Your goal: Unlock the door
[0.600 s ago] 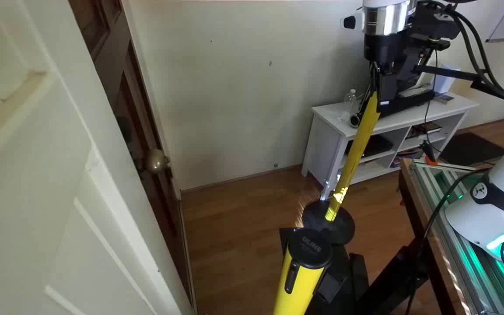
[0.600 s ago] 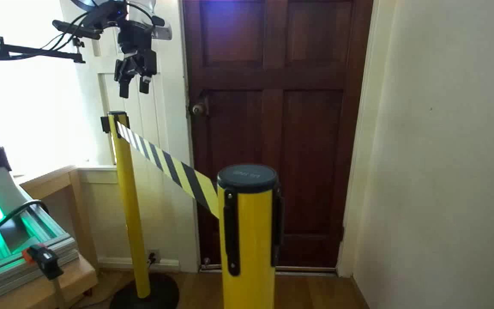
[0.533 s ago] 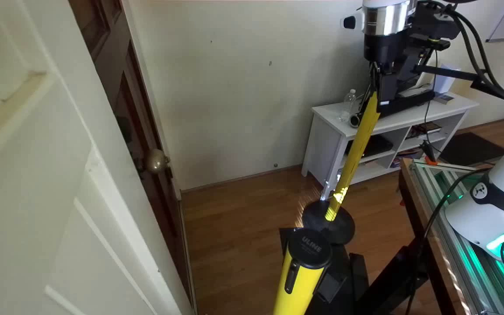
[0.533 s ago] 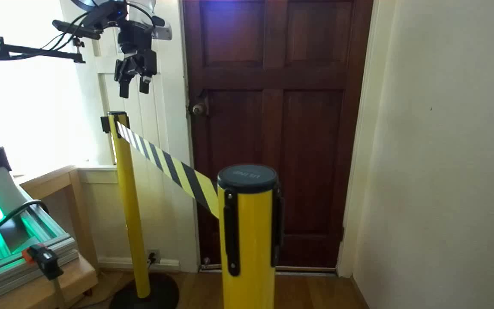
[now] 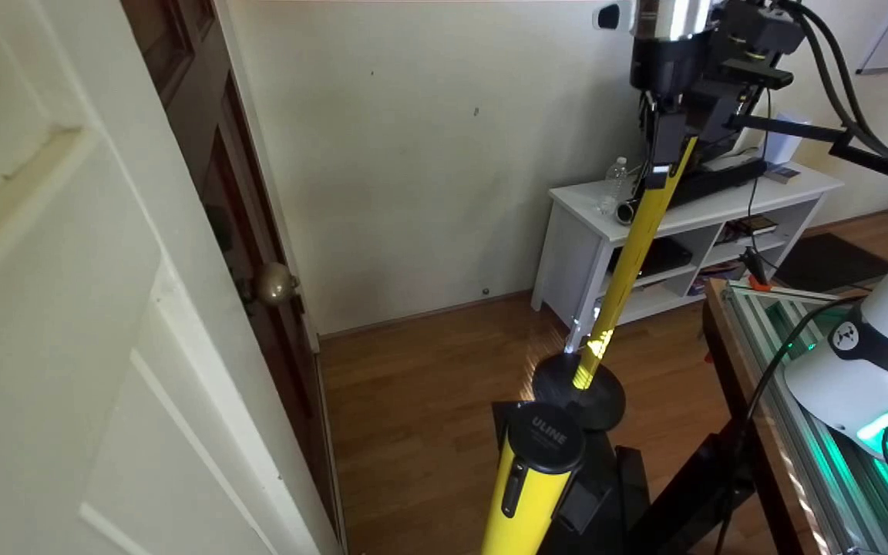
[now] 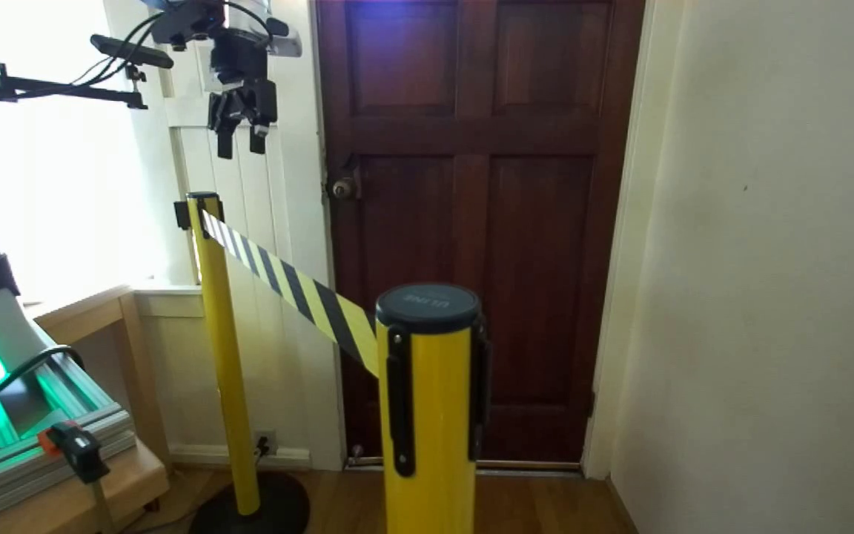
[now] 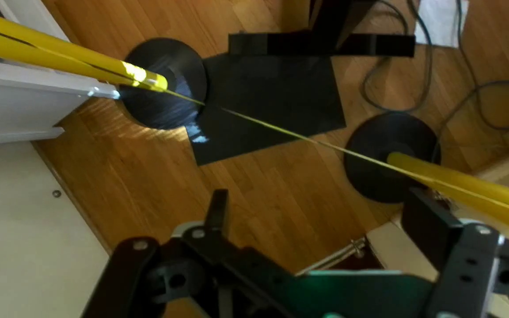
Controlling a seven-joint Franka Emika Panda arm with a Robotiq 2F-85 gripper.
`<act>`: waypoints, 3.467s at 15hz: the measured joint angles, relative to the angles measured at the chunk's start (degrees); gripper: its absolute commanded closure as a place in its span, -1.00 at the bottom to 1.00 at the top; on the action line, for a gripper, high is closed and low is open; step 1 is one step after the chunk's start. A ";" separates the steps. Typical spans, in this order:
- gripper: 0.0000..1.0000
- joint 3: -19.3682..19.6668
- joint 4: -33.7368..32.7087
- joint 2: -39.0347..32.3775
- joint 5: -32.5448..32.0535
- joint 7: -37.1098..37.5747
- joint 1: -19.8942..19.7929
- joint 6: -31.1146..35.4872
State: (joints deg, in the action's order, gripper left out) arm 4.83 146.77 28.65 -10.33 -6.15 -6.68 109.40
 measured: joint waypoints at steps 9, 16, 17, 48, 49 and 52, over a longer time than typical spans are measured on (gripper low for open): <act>-1.00 4.51 -20.50 -9.21 25.10 -2.73 5.14 9.21; -1.00 5.70 -34.72 -25.44 41.30 -8.09 7.93 8.13; -1.00 5.74 -35.03 -25.63 41.31 -8.11 7.93 7.93; -1.00 -8.30 -70.81 -60.96 45.48 -14.09 2.60 7.70; -1.00 -8.51 -70.81 -61.02 45.48 -14.09 2.51 7.71; -1.00 -10.17 -71.06 -61.67 45.50 -15.21 2.28 7.57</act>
State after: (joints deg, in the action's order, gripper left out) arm -5.34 75.70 -33.02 35.17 -21.36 -4.41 116.97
